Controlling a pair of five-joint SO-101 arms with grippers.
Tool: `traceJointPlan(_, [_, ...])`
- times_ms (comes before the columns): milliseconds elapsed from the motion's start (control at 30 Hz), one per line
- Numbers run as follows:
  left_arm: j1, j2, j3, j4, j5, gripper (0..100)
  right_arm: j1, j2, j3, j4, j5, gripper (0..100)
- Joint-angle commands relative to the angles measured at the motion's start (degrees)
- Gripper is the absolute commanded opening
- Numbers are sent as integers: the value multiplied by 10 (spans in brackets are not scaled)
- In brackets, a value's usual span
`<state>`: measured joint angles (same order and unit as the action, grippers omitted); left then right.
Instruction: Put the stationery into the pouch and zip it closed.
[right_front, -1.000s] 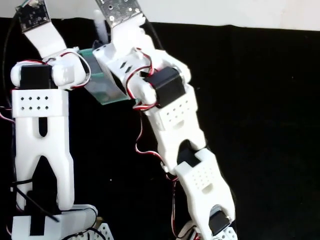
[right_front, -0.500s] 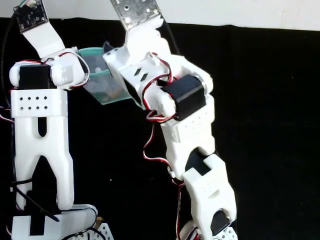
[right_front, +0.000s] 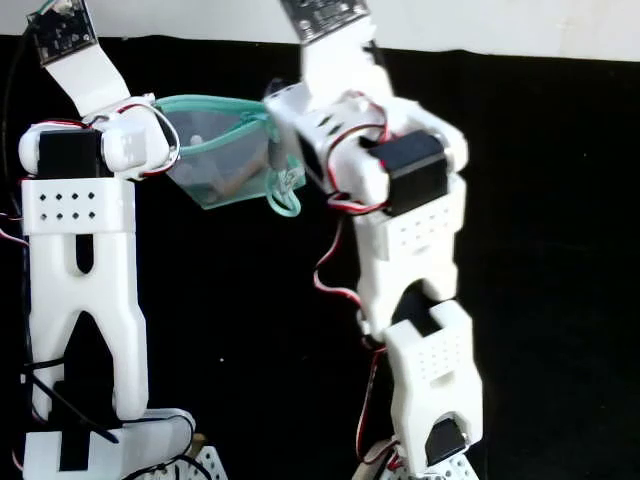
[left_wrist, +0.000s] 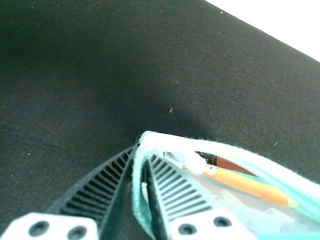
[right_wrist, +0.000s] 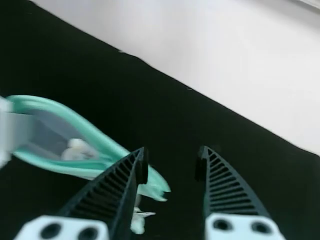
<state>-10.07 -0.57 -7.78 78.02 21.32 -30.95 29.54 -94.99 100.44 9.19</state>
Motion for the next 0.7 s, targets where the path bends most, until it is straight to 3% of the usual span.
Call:
traceJointPlan(0, [-3,36,6,0,3,7,36,-30,-59,6,13,162])
traceJointPlan(200, [-3,36,6,0,3,7,87,-21,-42,6,17,162])
traceJointPlan(433, [-3,36,6,0,3,7,100,32,65,7,93,162])
traceJointPlan(667, [-3,36,6,1,3,7,98,102,84,6,159,126])
